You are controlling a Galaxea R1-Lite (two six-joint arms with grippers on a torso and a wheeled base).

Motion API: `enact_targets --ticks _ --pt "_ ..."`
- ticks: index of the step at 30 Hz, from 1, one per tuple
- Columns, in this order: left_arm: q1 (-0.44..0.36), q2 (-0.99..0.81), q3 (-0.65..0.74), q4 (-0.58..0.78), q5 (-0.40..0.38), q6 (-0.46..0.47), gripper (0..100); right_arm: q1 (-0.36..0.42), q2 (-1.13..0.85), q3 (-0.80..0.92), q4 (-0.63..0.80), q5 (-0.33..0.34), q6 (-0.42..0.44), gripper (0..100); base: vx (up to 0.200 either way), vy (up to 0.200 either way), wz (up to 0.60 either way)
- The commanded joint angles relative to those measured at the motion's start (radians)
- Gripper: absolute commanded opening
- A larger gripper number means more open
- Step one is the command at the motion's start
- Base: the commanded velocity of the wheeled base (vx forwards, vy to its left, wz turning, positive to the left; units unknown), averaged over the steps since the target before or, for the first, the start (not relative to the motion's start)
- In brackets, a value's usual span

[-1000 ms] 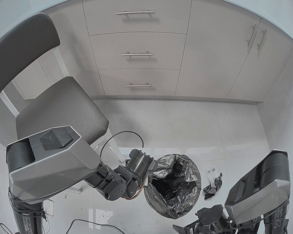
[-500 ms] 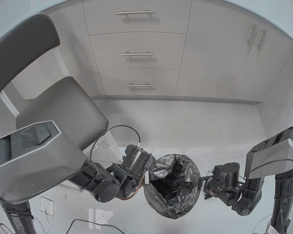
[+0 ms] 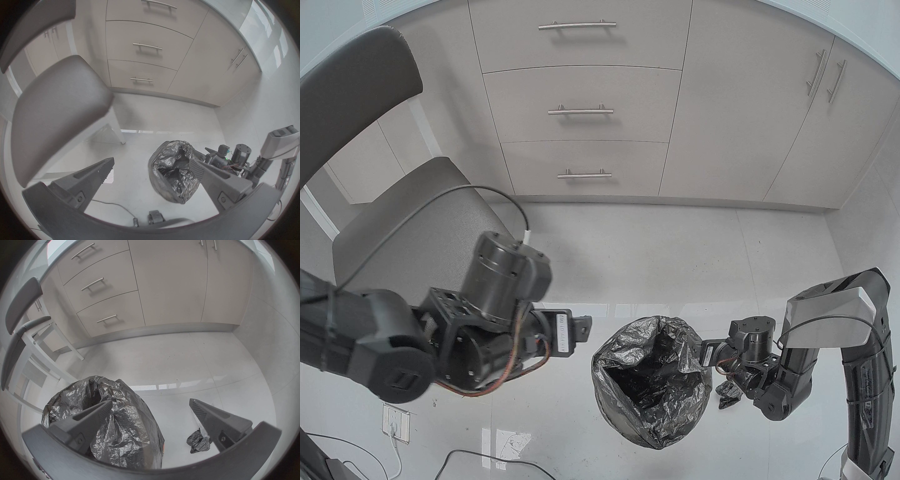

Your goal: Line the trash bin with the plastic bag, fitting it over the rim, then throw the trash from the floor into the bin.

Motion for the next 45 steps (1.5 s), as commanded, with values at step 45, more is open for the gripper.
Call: enact_targets --ticks 45 --pt "0.628 -1.486 0.714 0.305 0.083 0.201 100 0.004 0.163 -0.012 -0.068 -0.025 0.061 100 0.0 0.0 0.0"
